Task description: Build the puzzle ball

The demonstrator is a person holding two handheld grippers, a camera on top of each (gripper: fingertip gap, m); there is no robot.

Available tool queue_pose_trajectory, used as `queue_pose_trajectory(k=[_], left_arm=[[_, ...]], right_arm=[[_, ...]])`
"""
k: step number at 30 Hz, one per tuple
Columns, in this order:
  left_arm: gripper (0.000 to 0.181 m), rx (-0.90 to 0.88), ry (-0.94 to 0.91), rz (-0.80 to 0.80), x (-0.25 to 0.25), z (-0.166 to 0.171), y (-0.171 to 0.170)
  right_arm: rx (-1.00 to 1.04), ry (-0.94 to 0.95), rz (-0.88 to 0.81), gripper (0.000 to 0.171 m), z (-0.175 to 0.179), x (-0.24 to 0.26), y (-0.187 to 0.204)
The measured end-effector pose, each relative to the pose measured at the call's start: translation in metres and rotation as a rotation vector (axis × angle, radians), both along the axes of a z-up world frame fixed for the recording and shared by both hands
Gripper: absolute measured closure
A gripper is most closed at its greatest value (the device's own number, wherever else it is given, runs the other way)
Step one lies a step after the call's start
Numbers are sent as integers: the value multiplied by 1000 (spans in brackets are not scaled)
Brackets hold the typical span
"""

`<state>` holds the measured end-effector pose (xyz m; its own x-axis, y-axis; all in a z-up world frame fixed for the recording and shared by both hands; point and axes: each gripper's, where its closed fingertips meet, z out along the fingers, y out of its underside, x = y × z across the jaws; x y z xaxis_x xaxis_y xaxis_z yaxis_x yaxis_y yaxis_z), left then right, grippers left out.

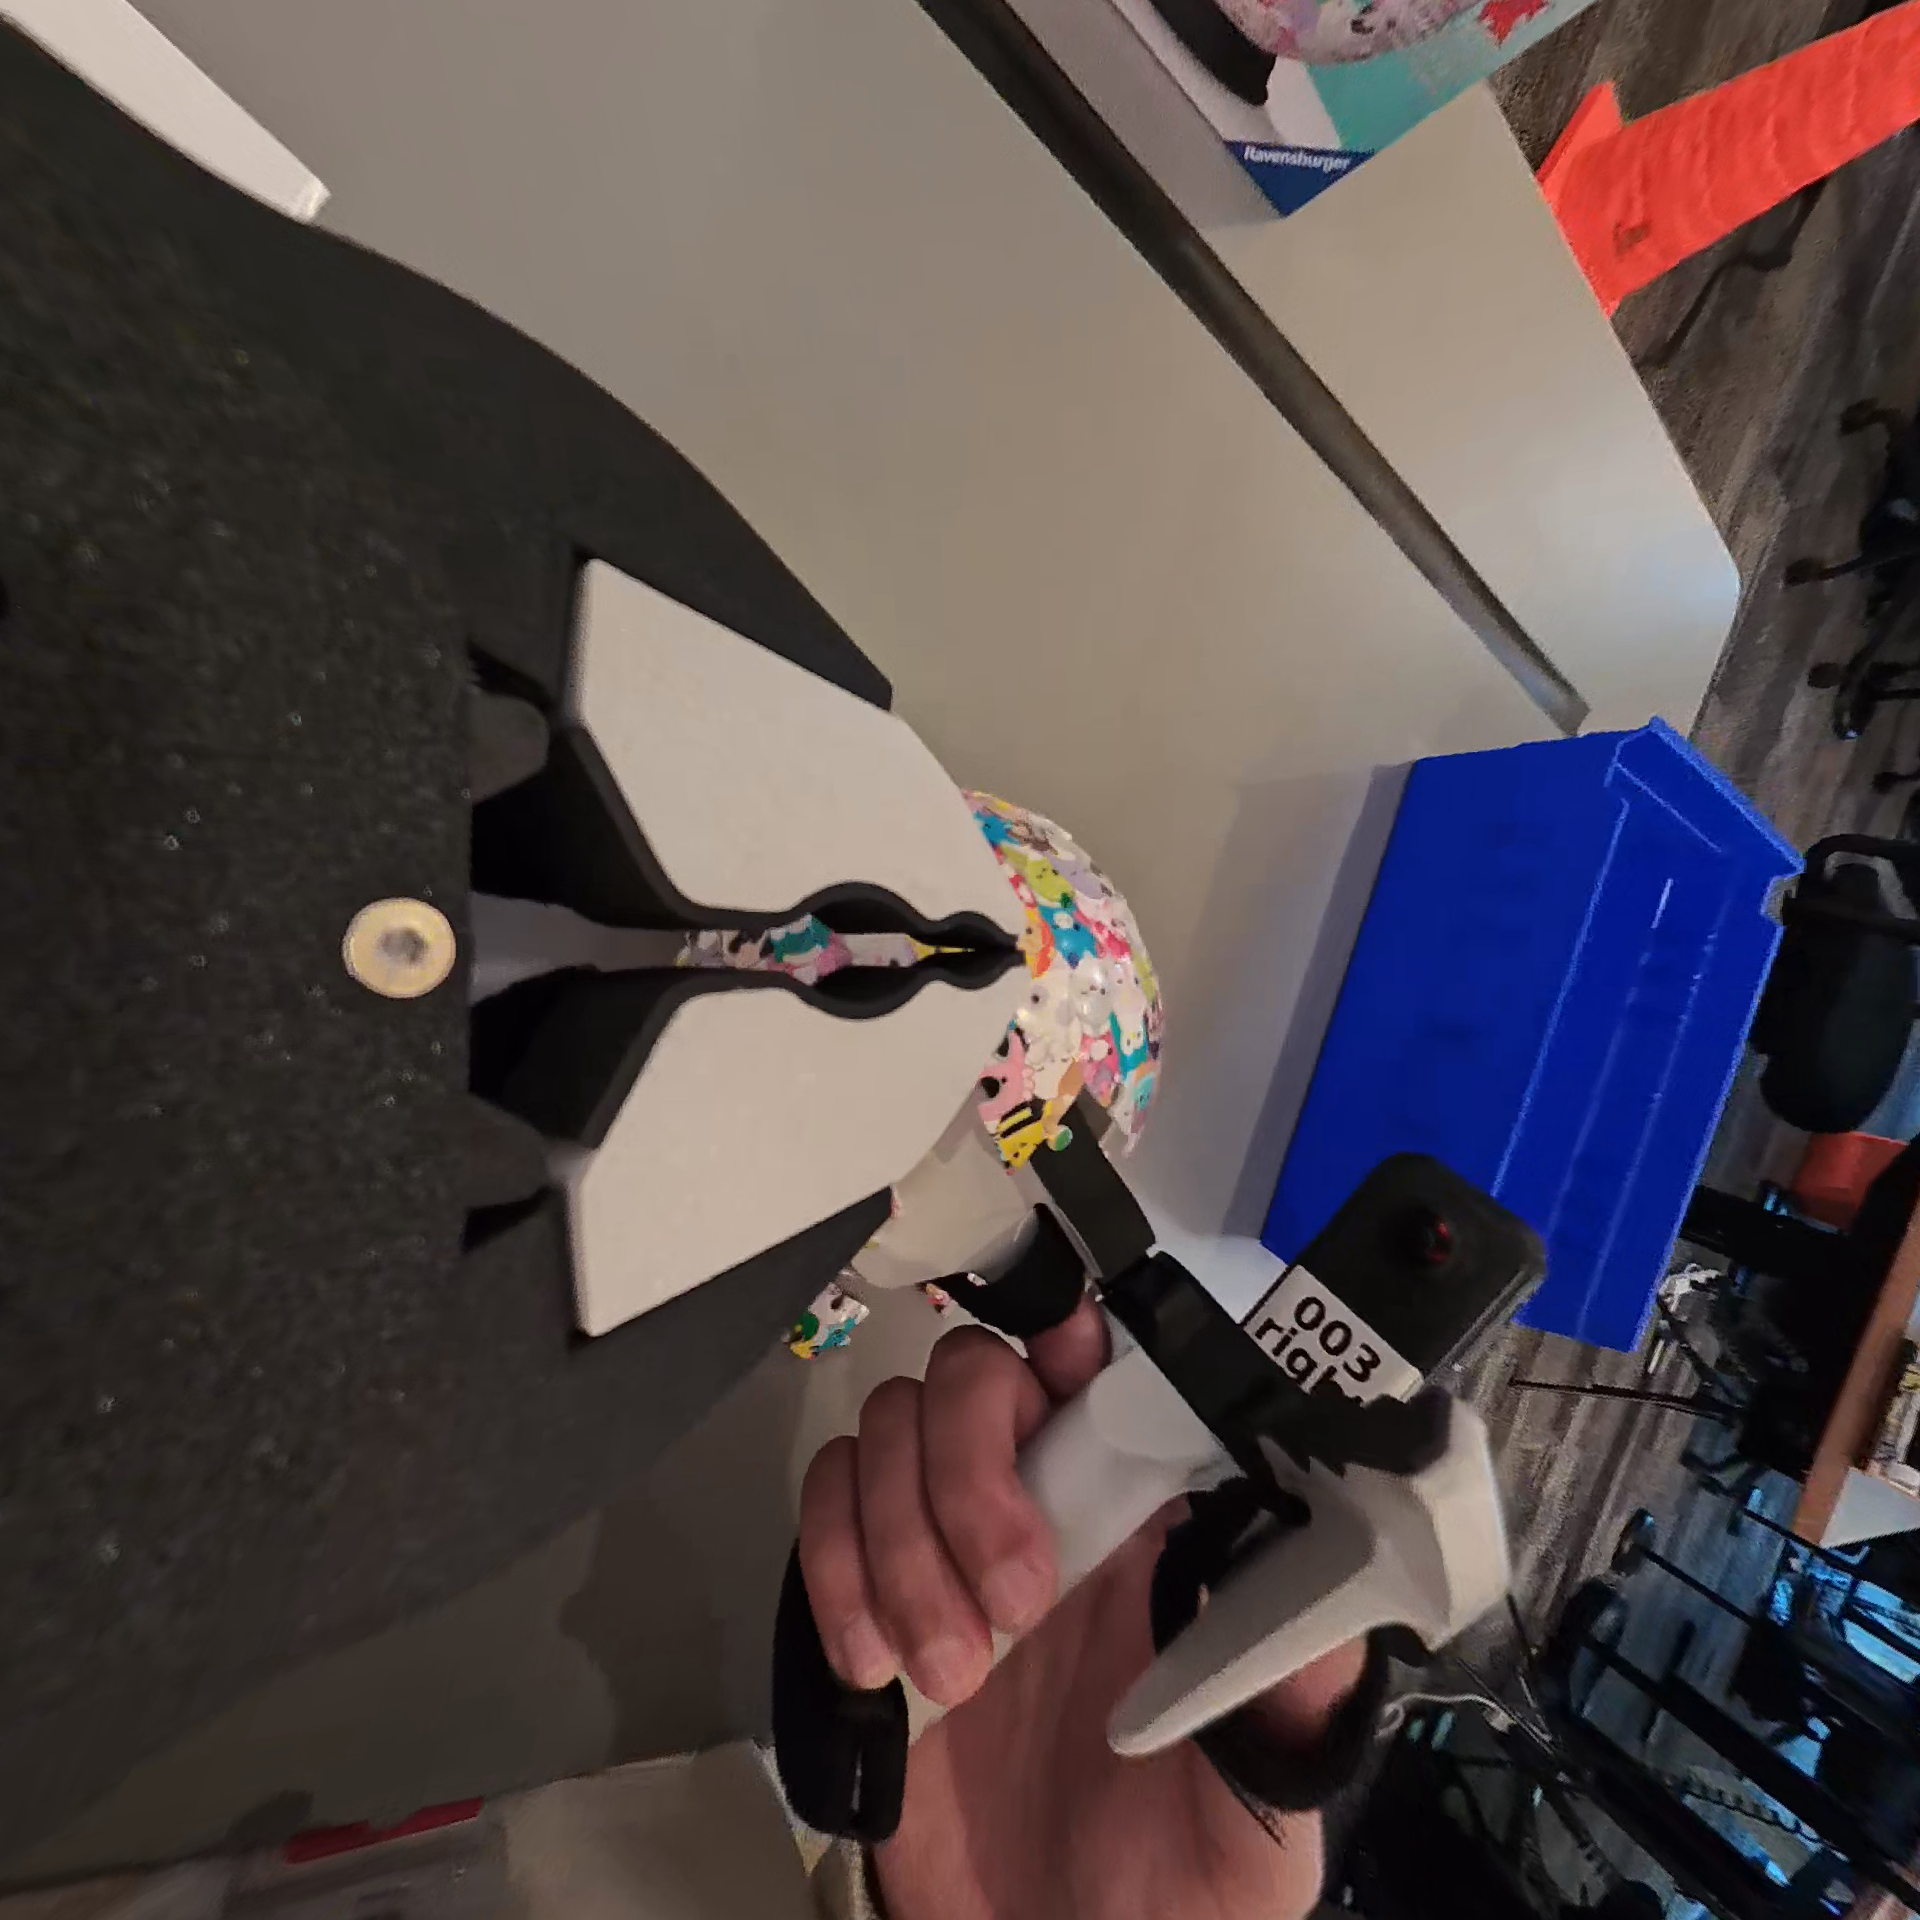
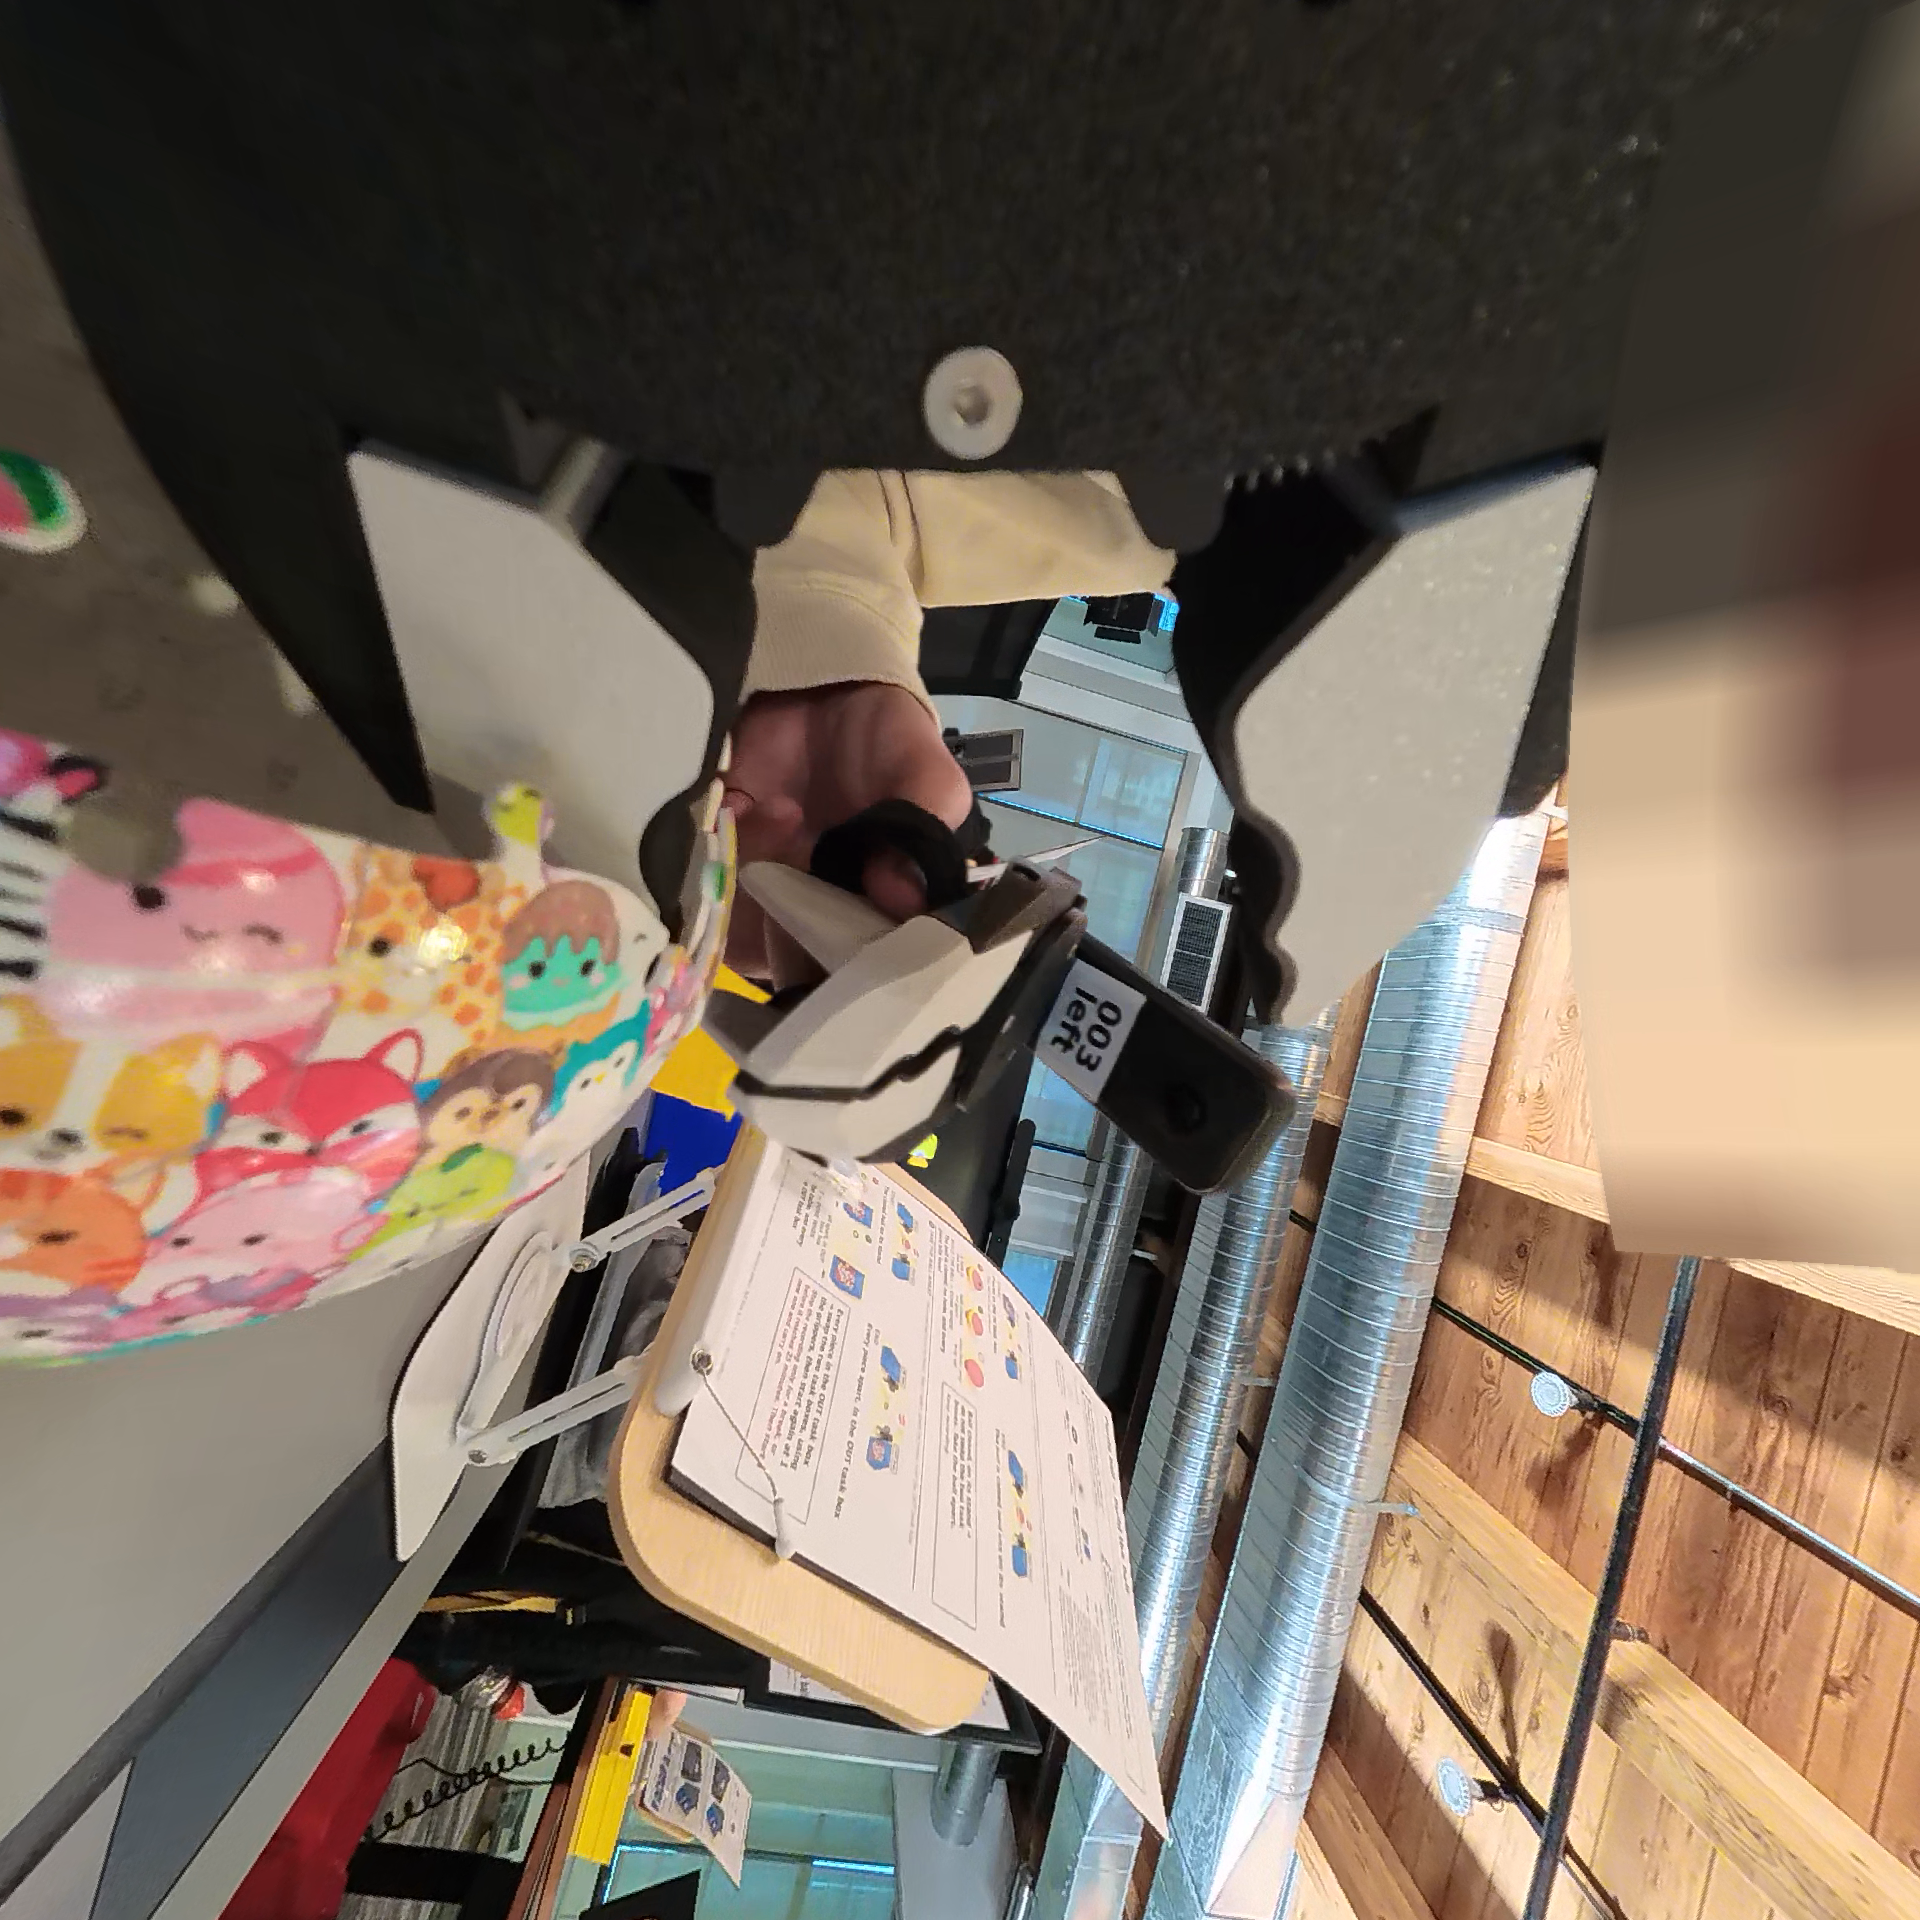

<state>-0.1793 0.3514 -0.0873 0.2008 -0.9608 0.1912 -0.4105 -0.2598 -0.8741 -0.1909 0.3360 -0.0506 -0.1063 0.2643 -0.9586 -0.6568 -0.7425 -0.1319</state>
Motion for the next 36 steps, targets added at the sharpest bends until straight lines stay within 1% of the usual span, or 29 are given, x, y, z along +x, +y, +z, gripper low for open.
queue_pose_trajectory(k=[5,10,13,16,19,22,24,26,28,31,34,36], left_arm=[[181,8,68,-31,3,-12,-4],[181,21,35,-17,0,-2,0],[181,28,86,-26,1,-14,0],[181,8,66,-42,3,-11,-4],[181,29,36,-22,2,-3,-1],[181,32,74,-33,4,-14,-2],[181,17,71,-34,2,-11,-1],[181,30,30,-6,-1,-2,5],[181,17,17,-17,-1,1,2],[181,42,82,-38,3,-13,-3],[181,21,29,-23,-1,-1,1],[181,41,-21,38,-13,13,15]], right_arm=[[-1,-1,4,68,0,-1,0],[1,4,3,69,1,0,1],[-1,6,5,69,1,-1,1],[0,-1,7,68,1,-1,1],[-1,4,7,68,1,0,0],[-4,3,10,67,0,-1,0],[2,-4,12,68,1,-2,-1],[0,2,12,68,1,-1,-1],[-3,6,11,69,1,-1,-1],[-5,0,14,67,1,-2,0],[-1,-5,11,67,2,-2,-1],[-1,-1,11,67,2,-1,-1]])
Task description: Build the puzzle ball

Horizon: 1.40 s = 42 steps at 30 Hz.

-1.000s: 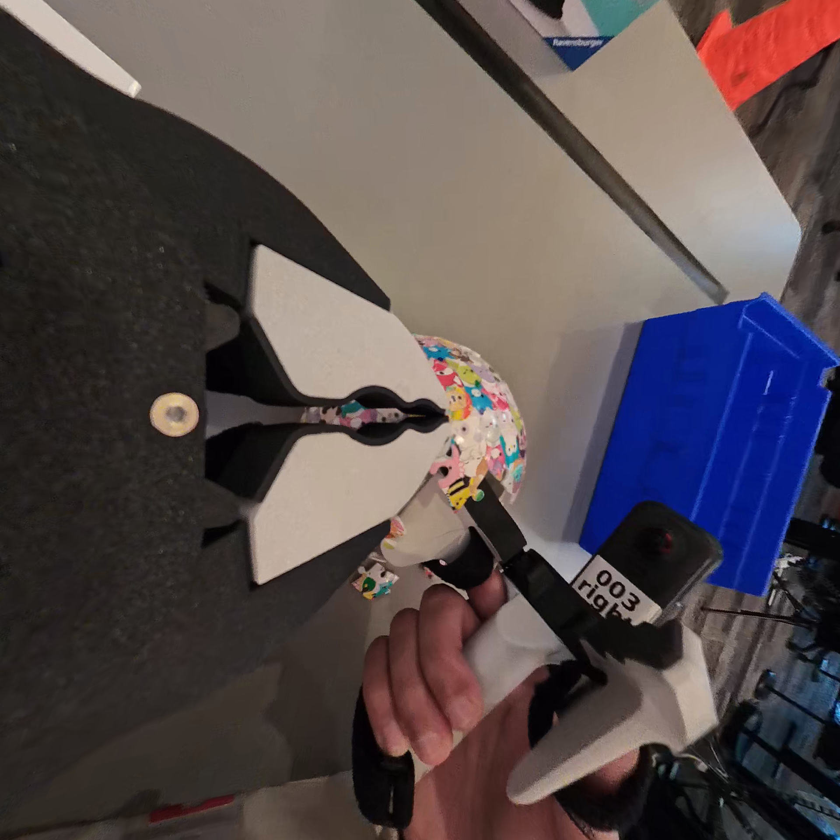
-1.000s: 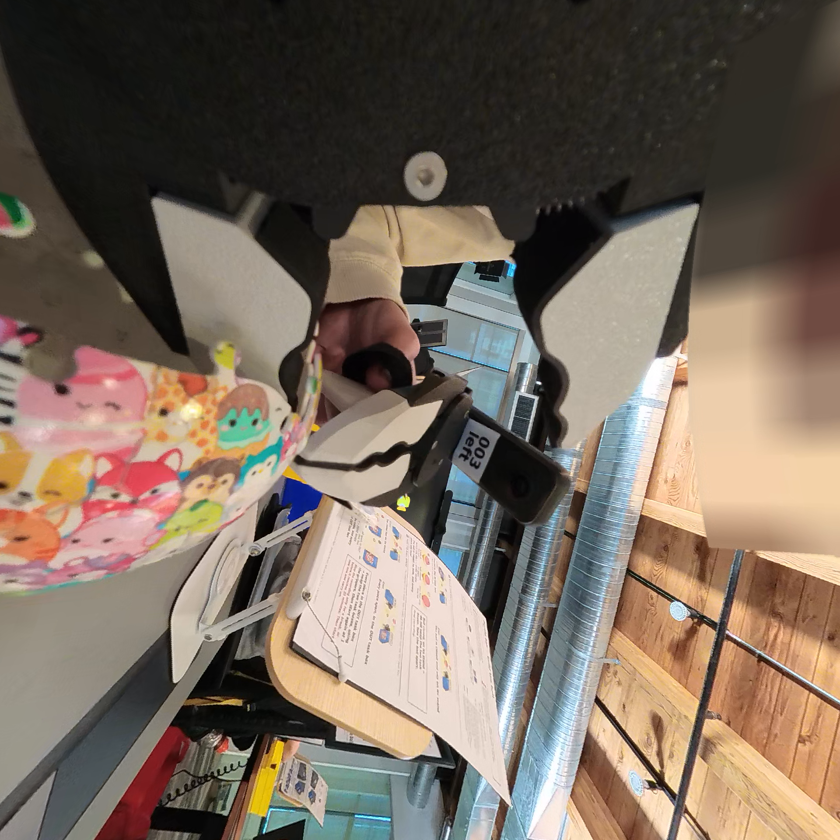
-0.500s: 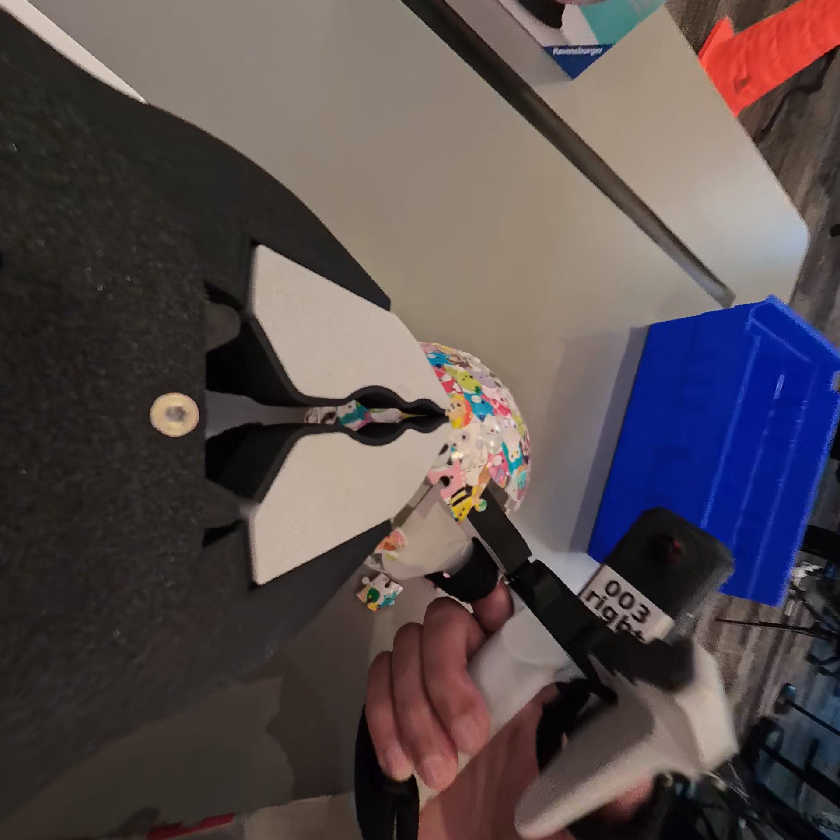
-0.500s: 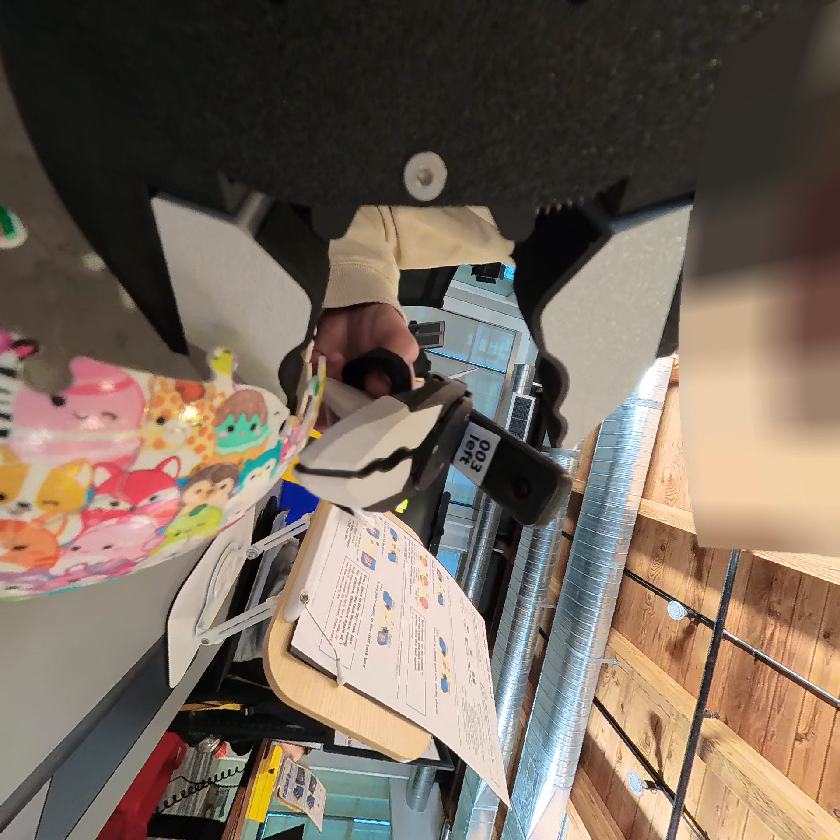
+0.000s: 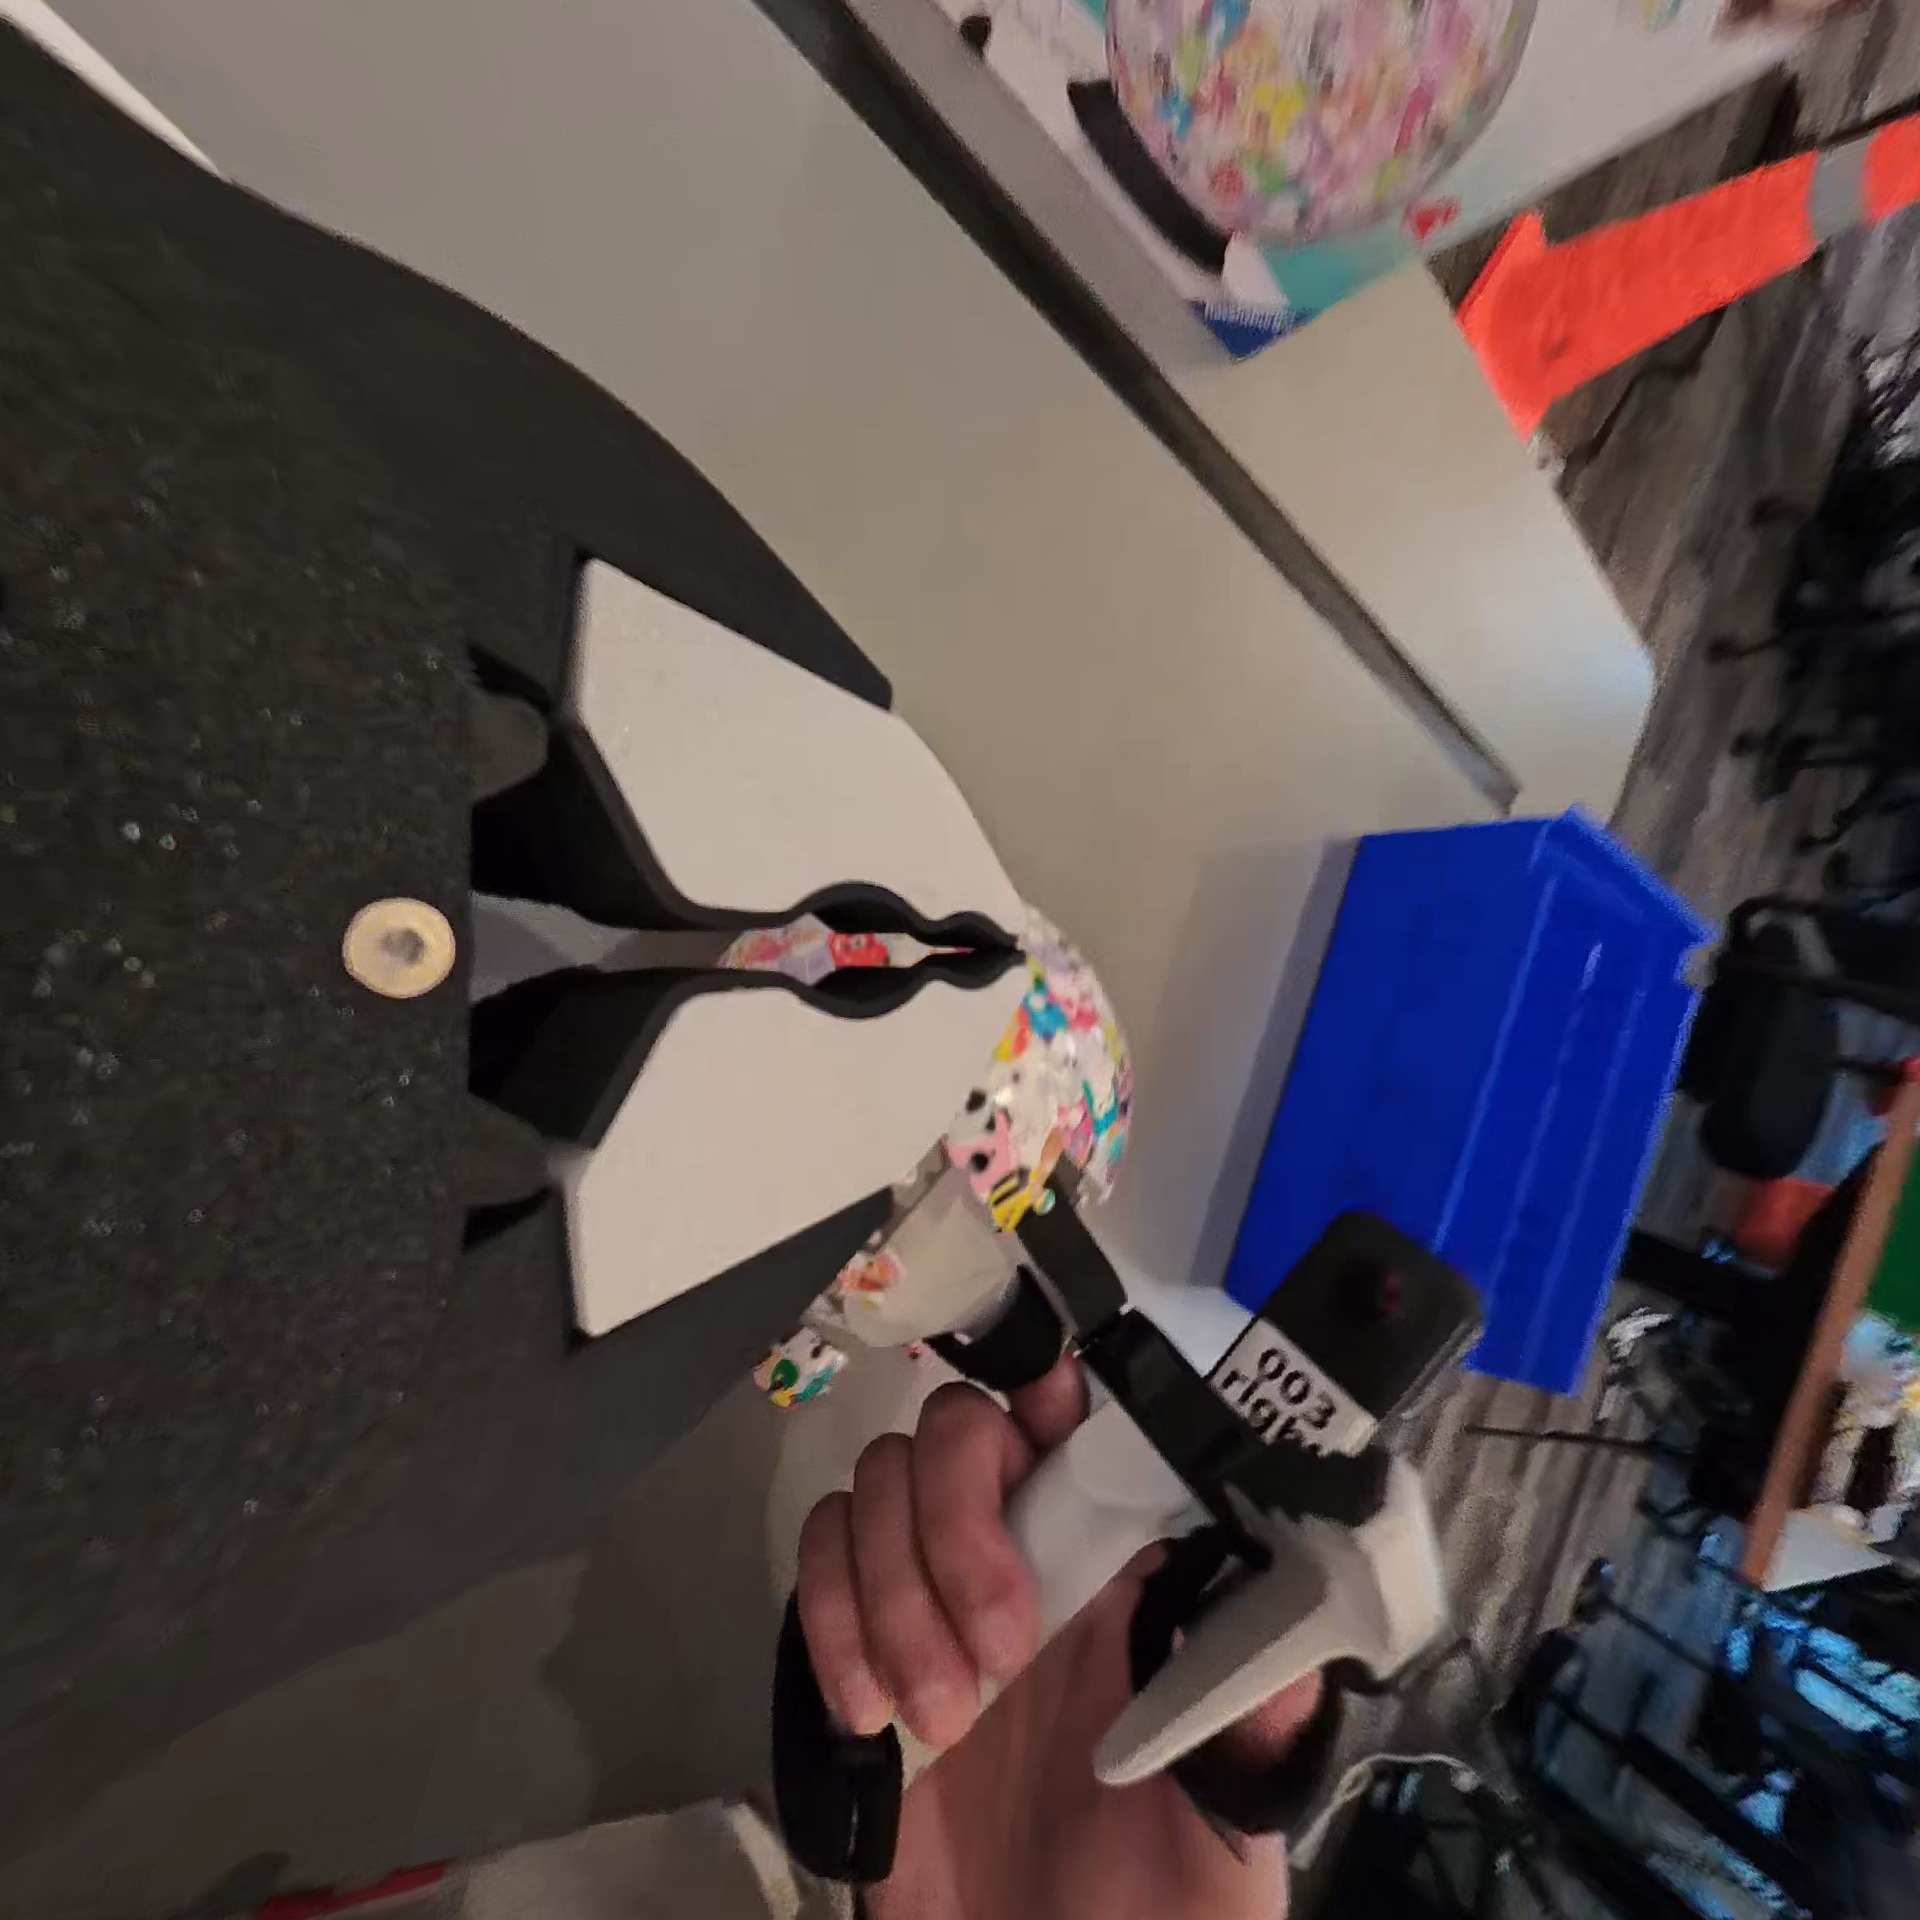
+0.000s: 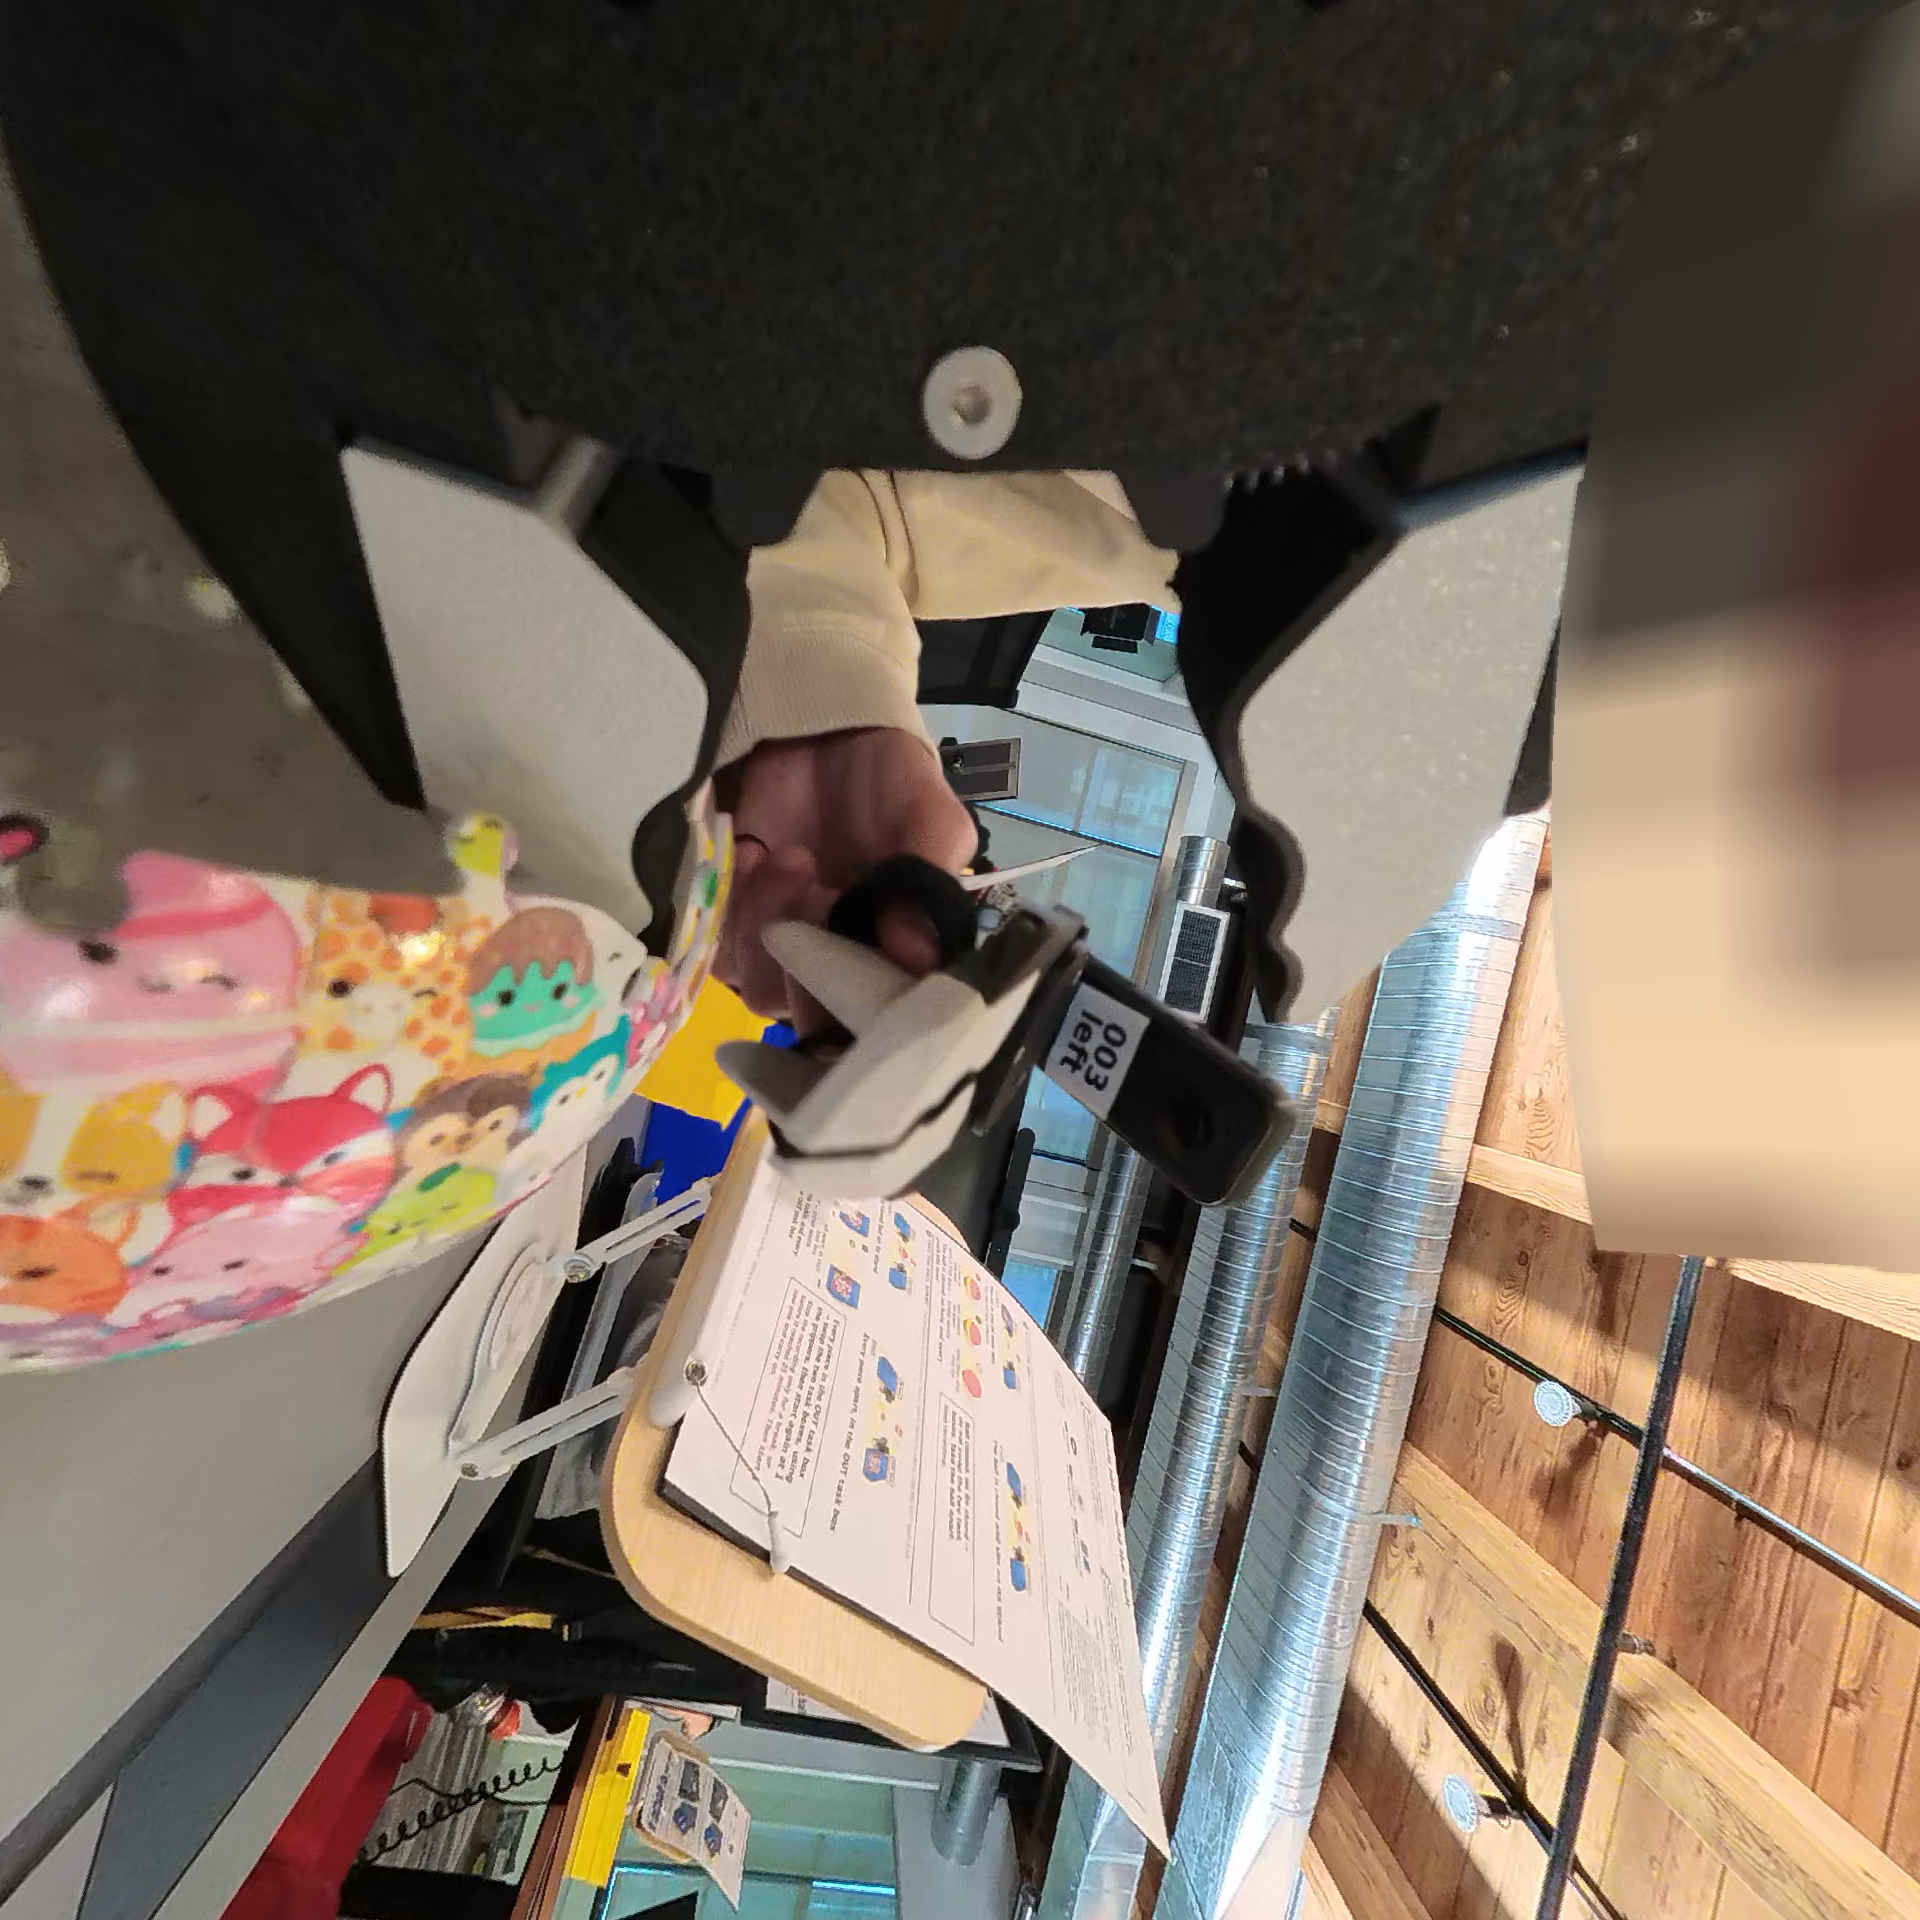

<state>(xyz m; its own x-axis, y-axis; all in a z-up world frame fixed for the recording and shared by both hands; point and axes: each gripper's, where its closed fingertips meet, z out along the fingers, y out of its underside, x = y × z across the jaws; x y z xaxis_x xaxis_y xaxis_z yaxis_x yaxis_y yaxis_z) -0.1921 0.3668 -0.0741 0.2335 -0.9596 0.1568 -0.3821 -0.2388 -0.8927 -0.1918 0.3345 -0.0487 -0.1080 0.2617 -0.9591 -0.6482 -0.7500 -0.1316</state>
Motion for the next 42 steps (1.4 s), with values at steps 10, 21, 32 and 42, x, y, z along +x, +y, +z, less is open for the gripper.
queue_pose_trajectory(k=[10,21,32,42], left_arm=[[181,-105,-32,-42,-14,-6,0],[181,-126,84,-157,0,-34,-24],[181,-107,59,-154,0,-24,-25],[181,-94,29,-124,8,-18,-24]], right_arm=[[-5,-12,3,67,1,2,-5],[-12,5,13,67,1,0,-3],[-11,-9,18,68,3,5,-12],[-14,2,-20,71,1,21,-21]])
